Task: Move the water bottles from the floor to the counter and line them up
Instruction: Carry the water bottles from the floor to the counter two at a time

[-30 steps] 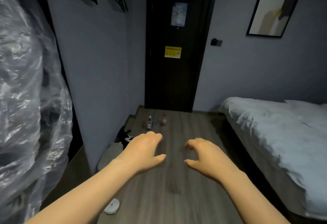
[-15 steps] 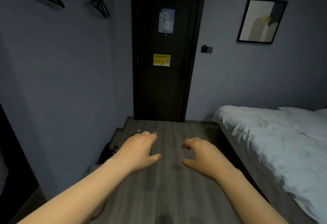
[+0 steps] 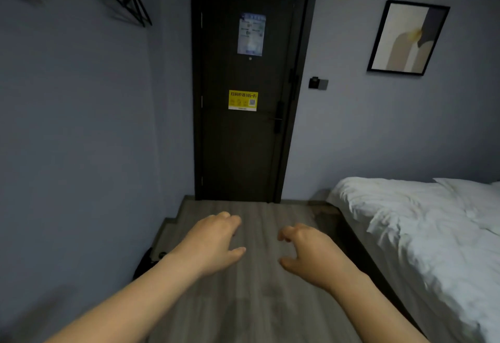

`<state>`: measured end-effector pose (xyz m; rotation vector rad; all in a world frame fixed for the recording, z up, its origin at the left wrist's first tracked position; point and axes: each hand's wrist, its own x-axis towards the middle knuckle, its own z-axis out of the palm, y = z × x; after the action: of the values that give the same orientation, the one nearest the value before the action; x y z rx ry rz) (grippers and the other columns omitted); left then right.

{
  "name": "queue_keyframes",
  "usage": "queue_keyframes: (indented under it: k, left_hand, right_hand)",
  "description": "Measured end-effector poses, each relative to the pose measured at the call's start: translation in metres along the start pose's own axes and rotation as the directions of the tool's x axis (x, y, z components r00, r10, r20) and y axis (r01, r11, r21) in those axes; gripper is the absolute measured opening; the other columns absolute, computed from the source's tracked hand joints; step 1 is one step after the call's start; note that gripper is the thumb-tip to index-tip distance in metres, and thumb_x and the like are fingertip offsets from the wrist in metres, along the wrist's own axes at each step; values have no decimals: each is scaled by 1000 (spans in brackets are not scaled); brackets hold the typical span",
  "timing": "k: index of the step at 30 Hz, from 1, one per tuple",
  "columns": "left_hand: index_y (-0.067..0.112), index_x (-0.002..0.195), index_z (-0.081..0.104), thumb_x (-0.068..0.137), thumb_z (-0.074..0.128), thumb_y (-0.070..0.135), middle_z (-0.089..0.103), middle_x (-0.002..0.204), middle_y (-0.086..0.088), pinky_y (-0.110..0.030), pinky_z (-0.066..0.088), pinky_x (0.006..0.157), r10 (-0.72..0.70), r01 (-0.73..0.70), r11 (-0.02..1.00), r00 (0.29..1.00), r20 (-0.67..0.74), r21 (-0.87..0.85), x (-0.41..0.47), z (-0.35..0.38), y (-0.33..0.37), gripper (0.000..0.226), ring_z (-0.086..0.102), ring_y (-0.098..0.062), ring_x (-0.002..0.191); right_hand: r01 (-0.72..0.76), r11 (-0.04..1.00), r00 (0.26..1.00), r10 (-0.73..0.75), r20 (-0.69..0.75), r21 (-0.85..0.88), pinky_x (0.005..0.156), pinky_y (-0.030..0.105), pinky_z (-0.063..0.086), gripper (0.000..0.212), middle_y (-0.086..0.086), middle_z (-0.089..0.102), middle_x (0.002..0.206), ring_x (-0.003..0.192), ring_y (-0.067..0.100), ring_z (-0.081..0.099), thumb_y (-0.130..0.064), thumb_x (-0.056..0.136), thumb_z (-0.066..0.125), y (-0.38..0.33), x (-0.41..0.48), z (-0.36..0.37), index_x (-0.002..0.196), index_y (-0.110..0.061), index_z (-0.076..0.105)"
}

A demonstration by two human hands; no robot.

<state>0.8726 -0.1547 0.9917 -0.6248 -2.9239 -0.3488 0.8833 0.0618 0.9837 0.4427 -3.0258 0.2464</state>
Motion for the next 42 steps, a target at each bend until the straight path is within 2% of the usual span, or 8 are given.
queue_keyframes:
  k: [6,11,14,21,25,34,38,42]
  left_hand:
    - [22,124,52,89,55,48,54,115,3,-28,45,87,-9,9,999,1000,7,-46,77,14,-56,43,54,-13,104]
    - [25,119,54,88,56,47,54,112,5,-26,45,83,-32,33,998,999,12,-55,140,35,-97,37,53,-11,98]
    - [26,118,53,88,57,47,54,112,6,-22,40,76,-63,64,997,998,21,-50,181,51,-120,37,50,-7,94]
    - [22,116,56,88,59,45,55,110,3,-29,48,85,-165,167,985,985,45,-48,281,72,-163,36,54,-11,98]
    - [24,118,54,89,59,45,54,113,4,-27,46,88,-203,209,976,976,79,-69,322,88,-190,36,52,-10,102]
    - [25,108,57,87,61,44,53,104,9,-24,47,82,-238,251,961,964,116,-116,426,131,-287,29,52,-7,97]
    - [27,105,58,86,63,41,54,101,9,-20,43,76,-242,263,953,960,144,-150,473,145,-335,24,51,-6,93]
    - [26,105,59,86,62,41,56,103,8,-23,46,80,-252,284,946,948,194,-159,512,160,-374,25,53,-8,96]
  right_hand:
    - [-8,1000,1000,8,24,-8,87,24,49,46,-6,58,121,106,11,58,-41,84,64,13,90,21,128,-30,52]
    - [-15,999,997,12,70,34,88,23,47,46,-9,56,123,106,9,56,-40,85,66,39,172,49,127,-33,50]
    - [-4,999,993,-2,115,44,79,17,42,45,-10,54,122,96,6,52,-40,85,67,61,225,68,126,-35,48]
    - [75,995,989,-82,126,62,79,18,46,46,-11,58,118,99,6,58,-43,82,68,110,345,92,124,-36,51]
    - [123,989,974,-135,181,76,76,16,44,44,-9,57,117,95,6,55,-42,83,67,125,403,106,124,-35,52]
    - [139,986,951,-160,266,94,74,15,37,43,-8,54,120,94,4,49,-41,85,66,140,542,151,124,-34,50]
    - [111,991,939,-130,318,79,84,21,45,44,-6,55,122,103,10,56,-40,86,65,142,603,166,126,-32,50]
    - [74,993,928,-101,359,88,86,21,45,45,-7,54,122,104,10,55,-41,86,65,143,654,187,127,-32,49]
